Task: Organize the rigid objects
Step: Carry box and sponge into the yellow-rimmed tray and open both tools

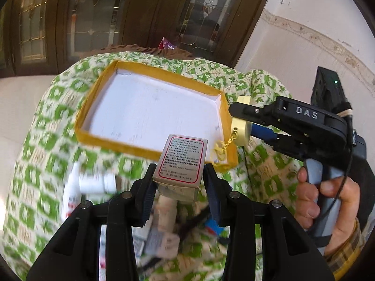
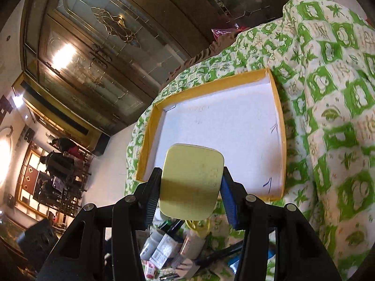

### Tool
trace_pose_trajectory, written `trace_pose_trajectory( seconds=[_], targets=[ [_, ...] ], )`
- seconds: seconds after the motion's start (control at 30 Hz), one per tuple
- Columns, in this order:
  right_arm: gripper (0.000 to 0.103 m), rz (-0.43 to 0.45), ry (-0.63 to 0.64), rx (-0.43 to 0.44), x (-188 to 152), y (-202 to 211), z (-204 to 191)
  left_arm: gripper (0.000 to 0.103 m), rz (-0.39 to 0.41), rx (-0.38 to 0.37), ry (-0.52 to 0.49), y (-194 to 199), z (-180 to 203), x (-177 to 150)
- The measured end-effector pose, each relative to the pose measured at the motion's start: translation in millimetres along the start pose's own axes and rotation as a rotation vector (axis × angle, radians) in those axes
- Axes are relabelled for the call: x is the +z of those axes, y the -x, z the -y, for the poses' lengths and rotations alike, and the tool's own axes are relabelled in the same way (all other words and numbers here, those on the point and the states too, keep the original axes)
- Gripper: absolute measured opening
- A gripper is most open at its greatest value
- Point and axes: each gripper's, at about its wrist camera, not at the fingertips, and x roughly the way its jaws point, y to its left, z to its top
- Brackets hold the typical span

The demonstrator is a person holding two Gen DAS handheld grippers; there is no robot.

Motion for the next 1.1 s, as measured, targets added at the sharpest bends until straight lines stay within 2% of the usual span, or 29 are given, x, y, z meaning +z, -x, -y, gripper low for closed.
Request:
trace_pose_trajectory(
  seconds=[0.3,0.57,0.7,0.8,0.93,0.97,1.1],
  targets=[
    [0.044,-0.061,-0.002,-0.066,28.2,-28.0,16.8,0.037,-0.066,0.015,-0.002,-63.2,-10.7,35.7],
    [0.044,-0.165,-0.02,-0.131,23.7,-77.8,40.3,0.037,-0.139,0.067,0.041,-121.9,-37.9,56.1],
    [0.044,-0.216,0.013,-0.179,16.2,-96.8,39.9,0.037,-0.189,0.111,0.039,-134.9,-47.8,48.8],
    [0.044,-0.251,0.063,-0.247,10.5,-107.7,38.8,0.037,-0.225,0.14,0.03,-134.5,-48.4,35.2],
    [0.044,-0.255,0.187,-0.452,7.6,-108.8,36.1,0.037,-0.253,0.128,-0.001,-125.3,-38.0,17.2],
    [0.044,-0.26,0.202,-0.471,8.7,-107.7,37.9,0.037,-0.253,0.134,-0.015,-123.9,-34.3,13.5],
    [0.044,-0.267,0.19,-0.419,8.1,-103.8,39.9,0.037,-0.252,0.16,-0.038,-124.9,-29.4,10.3]
  ],
)
